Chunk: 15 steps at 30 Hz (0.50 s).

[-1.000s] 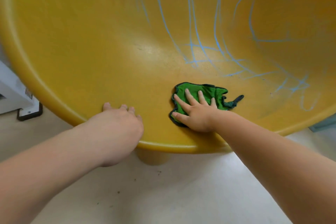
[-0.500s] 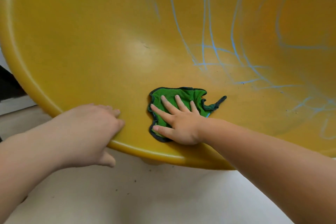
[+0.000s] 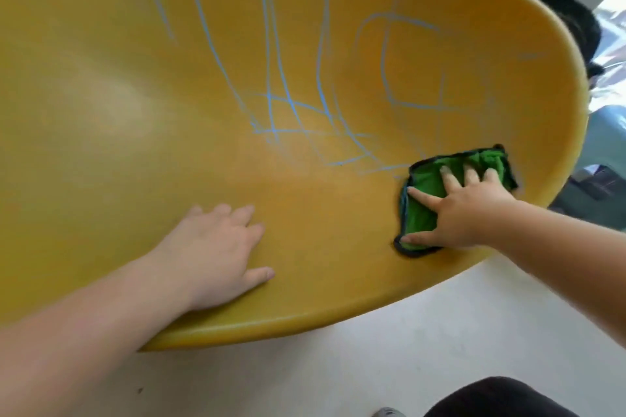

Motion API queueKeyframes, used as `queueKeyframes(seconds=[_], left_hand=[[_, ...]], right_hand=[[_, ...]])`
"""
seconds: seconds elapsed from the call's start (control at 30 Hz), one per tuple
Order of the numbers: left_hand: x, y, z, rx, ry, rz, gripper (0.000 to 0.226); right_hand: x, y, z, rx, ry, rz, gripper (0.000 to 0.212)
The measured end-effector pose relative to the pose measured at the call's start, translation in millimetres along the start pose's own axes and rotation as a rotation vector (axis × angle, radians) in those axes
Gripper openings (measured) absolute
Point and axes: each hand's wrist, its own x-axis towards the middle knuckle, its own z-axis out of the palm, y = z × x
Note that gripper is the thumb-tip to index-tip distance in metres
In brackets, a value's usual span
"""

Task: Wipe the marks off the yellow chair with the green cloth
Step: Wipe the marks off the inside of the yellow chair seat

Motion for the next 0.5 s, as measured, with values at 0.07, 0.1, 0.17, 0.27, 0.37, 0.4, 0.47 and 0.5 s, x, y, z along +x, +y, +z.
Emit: queueKeyframes(seconds=[0.07,0.1,0.17,0.27,0.37,0.4,0.47,0.5], left_hand=[[20,5,-1,-0.022,0.071,-0.007,0.078],[30,8,-2,-0.042,0.104,-0.014,0.077],[44,13,-3,-0.080,0.145,-0.040,0.075],[53,7,5,-0.122,0.166,-0.116,0.073],[59,-10,7,-0.154,0.138,-0.199,0.074],[61,-15,6,-0.165,0.121,-0.222,0.074],[66,-19,3,-0.180,0.100,-0.253,0.074],[67,-18,2,-0.182,0.095,-0.255,0.074]], right_hand=[[23,25,-2,-0.005,0.053,0.068,0.118],[34,30,-3,0.020,0.072,0.075,0.120],[52,16,-7,0.119,0.105,0.036,0.122],[62,-45,-12,0.274,0.147,-0.105,0.116],[24,-95,-9,0.310,0.117,-0.387,0.099],[6,-100,-4,0.297,0.101,-0.503,0.093],[-28,-88,9,0.263,0.065,-0.665,0.086],[-37,-75,15,0.247,0.045,-0.678,0.088]])
